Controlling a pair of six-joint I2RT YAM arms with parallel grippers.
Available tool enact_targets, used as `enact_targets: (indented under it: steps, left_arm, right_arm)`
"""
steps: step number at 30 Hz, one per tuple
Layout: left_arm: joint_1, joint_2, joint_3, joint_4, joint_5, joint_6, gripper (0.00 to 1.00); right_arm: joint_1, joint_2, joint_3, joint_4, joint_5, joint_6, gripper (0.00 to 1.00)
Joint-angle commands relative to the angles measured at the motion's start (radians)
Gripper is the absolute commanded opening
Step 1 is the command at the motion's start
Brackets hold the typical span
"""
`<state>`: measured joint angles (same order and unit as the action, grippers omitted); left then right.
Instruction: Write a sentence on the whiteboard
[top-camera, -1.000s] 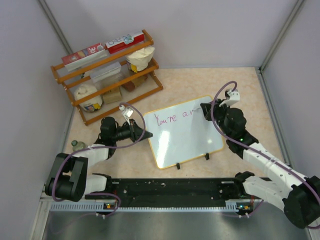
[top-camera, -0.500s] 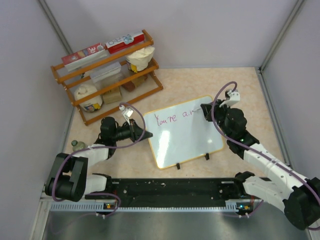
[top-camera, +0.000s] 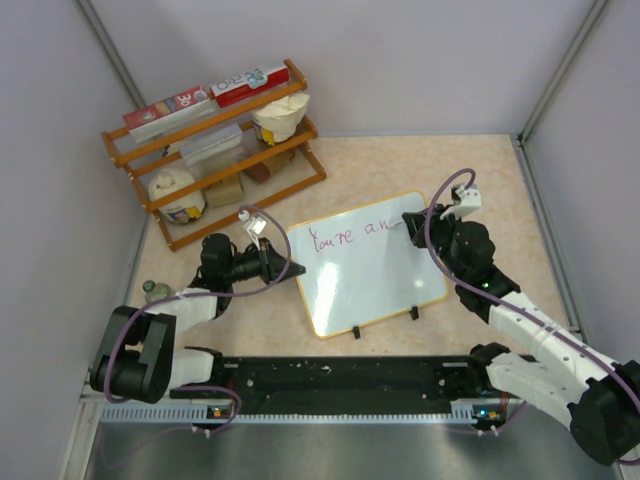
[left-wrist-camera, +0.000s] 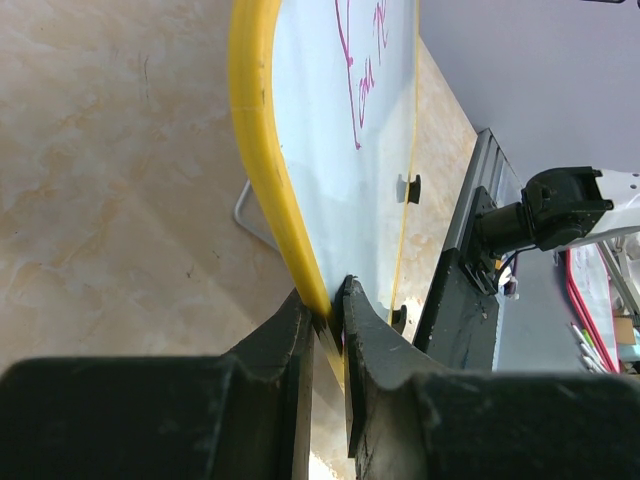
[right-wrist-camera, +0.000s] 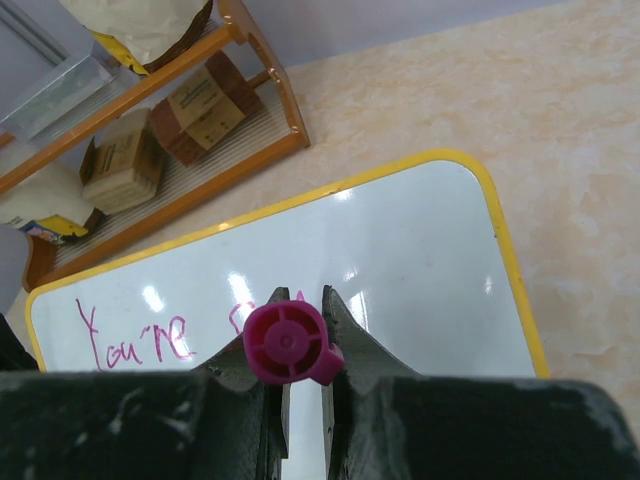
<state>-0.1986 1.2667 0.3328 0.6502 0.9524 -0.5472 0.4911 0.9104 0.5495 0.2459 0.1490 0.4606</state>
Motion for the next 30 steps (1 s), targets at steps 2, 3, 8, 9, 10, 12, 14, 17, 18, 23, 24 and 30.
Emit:
enact_targets:
  steps: [2,3,8,9,10,12,14,17,18,23,24,30]
  left_arm:
    - [-0.001,-0.006,0.006,0.017,-0.041,0.084,0.00]
    - [-0.001,-0.006,0.006,0.019,-0.043,0.085,0.00]
    - [-0.001,-0.006,0.006,0.019,-0.043,0.085,0.00]
    - [-0.001,-0.006,0.006,0.017,-0.043,0.084,0.00]
    - [-0.001,-0.007,0.006,0.017,-0.043,0.084,0.00]
    - [-0.001,-0.004,0.006,0.017,-0.043,0.084,0.00]
    - [-0.001,-0.006,0.006,0.017,-0.043,0.084,0.00]
    - [-0.001,-0.006,0.006,0.017,-0.041,0.084,0.00]
    - [-0.001,-0.004,0.006,0.017,-0.043,0.084,0.00]
    - [-0.001,-0.006,0.006,0.017,-0.043,0.084,0.00]
    - [-0.001,-0.006,0.006,0.017,-0.043,0.084,0.00]
    - [-0.001,-0.006,0.006,0.017,-0.043,0.085,0.00]
  right_arm:
    - [-0.013,-0.001,0.004,-0.019,0.040,-0.010,0.00]
    - [-0.013,0.002,0.006,-0.017,0.044,-0.010,0.00]
    - [-0.013,0.008,0.030,-0.011,0.060,-0.008,0.00]
    - [-0.013,0.012,0.035,-0.011,0.061,-0.010,0.00]
    - [-0.014,0.013,0.036,-0.010,0.063,-0.010,0.00]
    - [-0.013,0.018,0.044,-0.007,0.067,-0.010,0.00]
    - [-0.013,0.021,0.050,-0.002,0.066,-0.008,0.00]
    - [-0.013,0.031,0.061,0.003,0.066,-0.007,0.00]
    - [-0.013,0.038,0.066,0.003,0.066,-0.005,0.00]
    - [-0.013,0.053,0.089,0.007,0.063,-0.008,0.00]
    - [-0.014,0.058,0.090,0.007,0.063,-0.007,0.00]
    - [-0.013,0.058,0.098,0.006,0.060,-0.008,0.00]
